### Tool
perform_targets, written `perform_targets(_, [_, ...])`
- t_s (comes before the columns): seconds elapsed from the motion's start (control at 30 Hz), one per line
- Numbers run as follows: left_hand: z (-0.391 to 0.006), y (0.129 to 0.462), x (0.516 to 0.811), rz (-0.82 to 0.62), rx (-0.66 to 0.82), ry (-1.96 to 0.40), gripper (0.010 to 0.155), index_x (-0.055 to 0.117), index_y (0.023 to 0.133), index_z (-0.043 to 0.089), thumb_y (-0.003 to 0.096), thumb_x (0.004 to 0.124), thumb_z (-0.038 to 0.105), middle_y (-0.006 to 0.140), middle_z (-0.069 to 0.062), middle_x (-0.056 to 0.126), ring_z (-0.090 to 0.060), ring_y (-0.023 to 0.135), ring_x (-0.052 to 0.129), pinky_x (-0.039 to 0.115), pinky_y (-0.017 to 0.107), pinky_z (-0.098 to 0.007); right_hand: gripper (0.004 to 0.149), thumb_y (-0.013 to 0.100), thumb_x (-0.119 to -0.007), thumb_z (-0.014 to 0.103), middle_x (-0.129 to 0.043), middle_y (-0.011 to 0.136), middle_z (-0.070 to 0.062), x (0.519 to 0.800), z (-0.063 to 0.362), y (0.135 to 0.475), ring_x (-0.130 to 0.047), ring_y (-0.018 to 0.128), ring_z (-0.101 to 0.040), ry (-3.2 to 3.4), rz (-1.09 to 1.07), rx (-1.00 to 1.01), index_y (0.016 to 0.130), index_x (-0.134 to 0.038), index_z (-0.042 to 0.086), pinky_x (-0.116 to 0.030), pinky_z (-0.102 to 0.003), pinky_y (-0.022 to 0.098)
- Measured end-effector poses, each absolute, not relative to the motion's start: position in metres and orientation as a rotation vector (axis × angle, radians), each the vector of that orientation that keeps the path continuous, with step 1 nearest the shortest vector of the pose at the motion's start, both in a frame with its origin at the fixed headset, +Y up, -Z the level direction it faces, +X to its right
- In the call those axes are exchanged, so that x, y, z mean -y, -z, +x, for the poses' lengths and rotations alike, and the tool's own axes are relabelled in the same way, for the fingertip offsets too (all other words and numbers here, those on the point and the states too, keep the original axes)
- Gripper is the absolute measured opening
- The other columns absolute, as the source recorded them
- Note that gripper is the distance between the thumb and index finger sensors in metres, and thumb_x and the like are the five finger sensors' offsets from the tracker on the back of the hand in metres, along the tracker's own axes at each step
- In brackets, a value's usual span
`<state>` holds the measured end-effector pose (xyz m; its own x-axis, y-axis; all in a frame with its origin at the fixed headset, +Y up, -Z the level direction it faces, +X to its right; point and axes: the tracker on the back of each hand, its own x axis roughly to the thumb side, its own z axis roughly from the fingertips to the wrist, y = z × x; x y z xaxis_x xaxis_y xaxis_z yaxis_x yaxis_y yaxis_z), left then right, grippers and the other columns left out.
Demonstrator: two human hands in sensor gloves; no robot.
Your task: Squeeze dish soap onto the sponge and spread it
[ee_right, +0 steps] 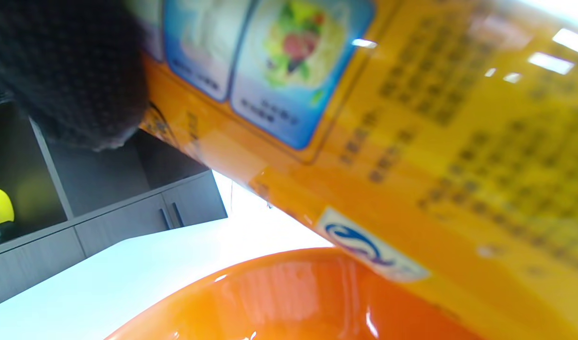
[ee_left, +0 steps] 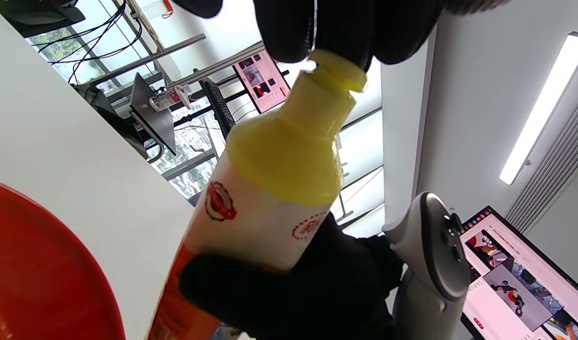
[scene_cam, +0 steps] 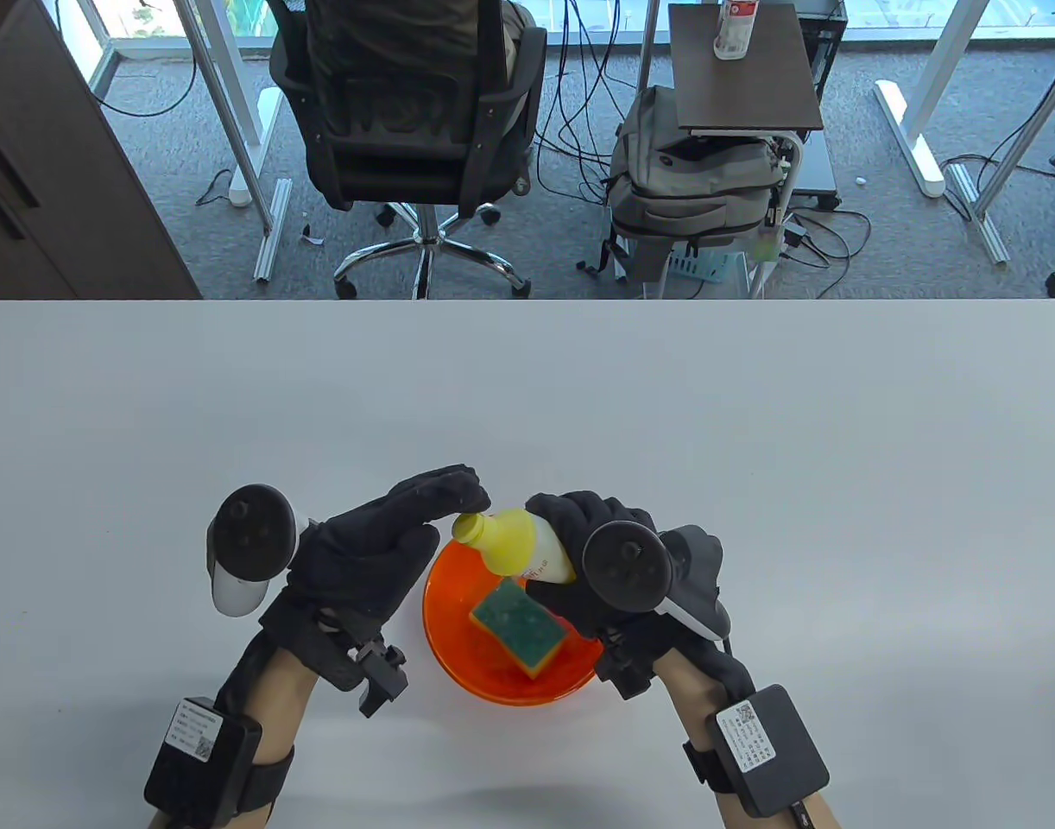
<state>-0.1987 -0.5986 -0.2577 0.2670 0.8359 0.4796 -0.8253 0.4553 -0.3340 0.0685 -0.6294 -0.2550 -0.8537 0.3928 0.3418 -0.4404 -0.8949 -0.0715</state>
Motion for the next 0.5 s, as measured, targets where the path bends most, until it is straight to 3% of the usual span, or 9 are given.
perform_targets(0.2, [-0.185,0.245,0.598,0.047,0.652,-0.922,0.063,0.054,0.106,0.050,0.0446,0.065,0.057,0.119,0.025,0.055,-0.011,0.120,0.055,0.044,0.088,-0.057,0.079,0.026,-0.098,0.053,-0.080,0.091,0.006,0.624,0.072,0.254,-0.092,0.076,-0.024,-2.630,0.385,0.243,0.095,-0.064,0.035,-0.074,-0.048,0.066])
perform_targets(0.5, [-0.169,0.237,0.621,0.108,0.613,-0.773,0.070,0.030,0.105,0.055,0.0440,0.064,0.055,0.119,0.030,0.027,-0.002,0.122,0.033,0.037,0.092,-0.049,0.077,0.026,-0.099,0.050,-0.082,0.089,0.004,0.627,0.074,0.256,-0.094,0.073,-0.026,-2.658,0.368,0.269,0.094,-0.066,0.033,-0.077,-0.048,0.063])
